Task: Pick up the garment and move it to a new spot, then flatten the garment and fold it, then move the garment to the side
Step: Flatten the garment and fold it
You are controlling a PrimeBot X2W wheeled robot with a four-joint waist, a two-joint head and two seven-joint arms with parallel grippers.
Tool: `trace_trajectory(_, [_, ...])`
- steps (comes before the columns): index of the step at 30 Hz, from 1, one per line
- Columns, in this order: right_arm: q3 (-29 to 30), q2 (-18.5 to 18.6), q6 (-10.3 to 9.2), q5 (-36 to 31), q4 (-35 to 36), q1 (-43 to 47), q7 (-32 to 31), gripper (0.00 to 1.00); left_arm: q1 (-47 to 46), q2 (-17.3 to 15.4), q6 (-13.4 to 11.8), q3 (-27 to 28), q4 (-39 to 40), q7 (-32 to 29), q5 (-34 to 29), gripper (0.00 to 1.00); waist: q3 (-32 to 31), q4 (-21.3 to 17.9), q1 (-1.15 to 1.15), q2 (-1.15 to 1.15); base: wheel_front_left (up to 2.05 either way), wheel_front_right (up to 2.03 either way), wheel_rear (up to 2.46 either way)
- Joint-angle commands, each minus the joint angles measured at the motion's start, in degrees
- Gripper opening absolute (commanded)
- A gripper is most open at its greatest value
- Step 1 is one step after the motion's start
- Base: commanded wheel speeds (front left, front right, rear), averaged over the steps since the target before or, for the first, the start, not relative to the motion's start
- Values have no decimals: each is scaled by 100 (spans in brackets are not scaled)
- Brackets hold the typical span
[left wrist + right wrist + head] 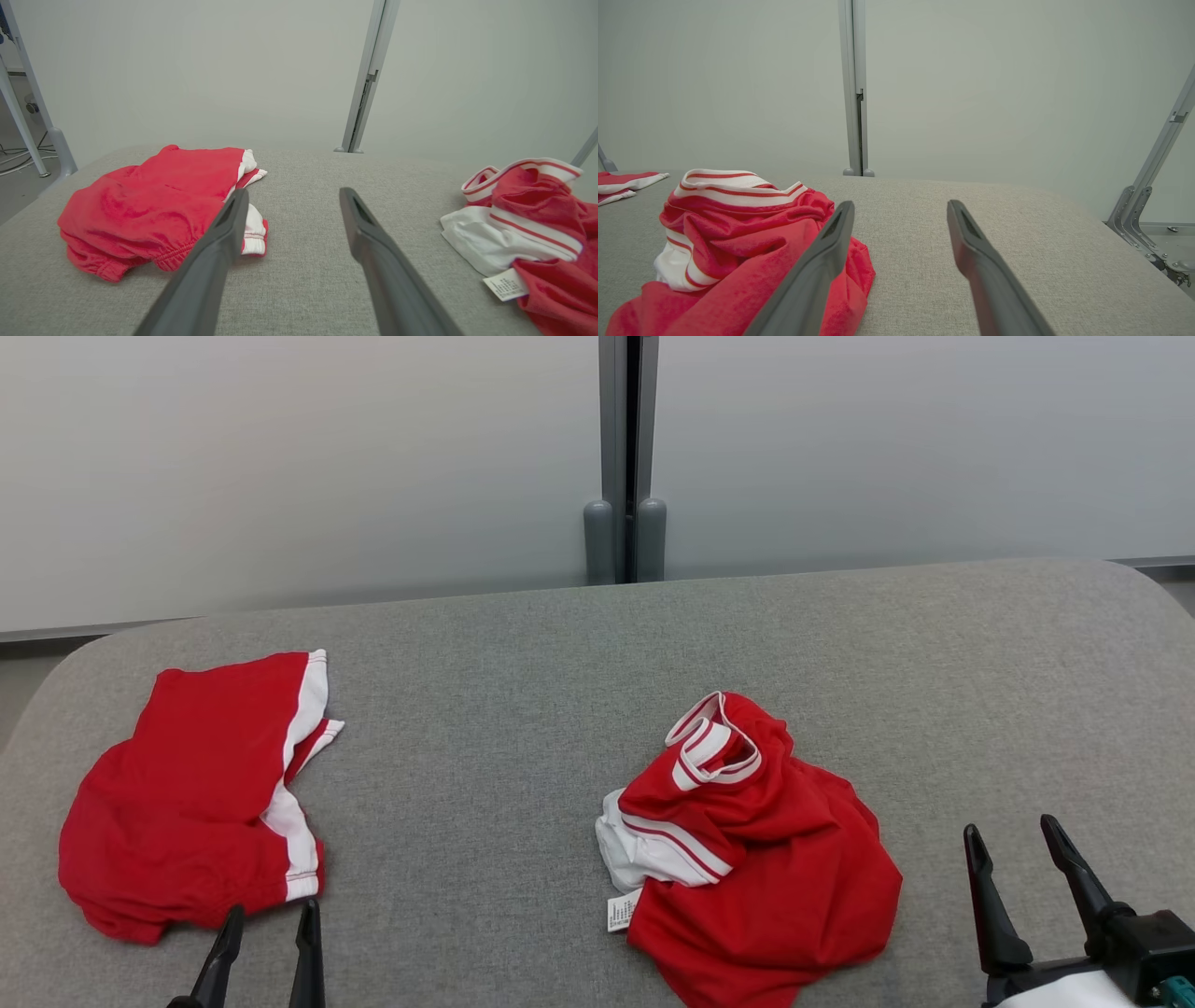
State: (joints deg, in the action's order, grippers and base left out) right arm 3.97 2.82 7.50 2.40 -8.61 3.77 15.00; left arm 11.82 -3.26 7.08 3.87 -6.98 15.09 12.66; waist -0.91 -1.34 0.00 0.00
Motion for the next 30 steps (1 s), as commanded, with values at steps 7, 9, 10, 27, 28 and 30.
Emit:
trace_trajectory(7, [-9, 19, -1, 8, -18, -82, 28, 100, -126, 12, 43, -9, -28, 11, -52, 100, 51, -12, 0, 0, 0, 0, 0])
trace_trajectory(9, [-17, 19, -1, 3, -14, -97, 28, 100, -162, 9, 39, -28, -10, 11, -52, 100, 58, -13, 0, 0, 0, 0, 0])
trace_trajectory(10, [-21, 19, -1, 0, -13, -95, 28, 100, -180, 10, 38, -31, 3, 11, -51, 100, 60, -16, 0, 0, 0, 0, 0])
trace_trajectory(27, [-404, 20, -1, 1, 175, -657, 28, 100, -2303, -854, 36, -3204, -681, -628, 1210, 100, 792, -544, 0, 0, 0, 0, 0])
trace_trajectory(28, [-421, 22, -1, 17, 178, -715, 28, 100, -2503, -857, 36, -3369, -840, -678, 1312, 100, 864, -611, 0, 0, 0, 0, 0])
trace_trajectory(30, [-463, 24, -1, 72, 168, -790, 28, 100, -2875, -871, 39, -3720, -1166, -758, 1526, 100, 987, -757, 0, 0, 0, 0, 0])
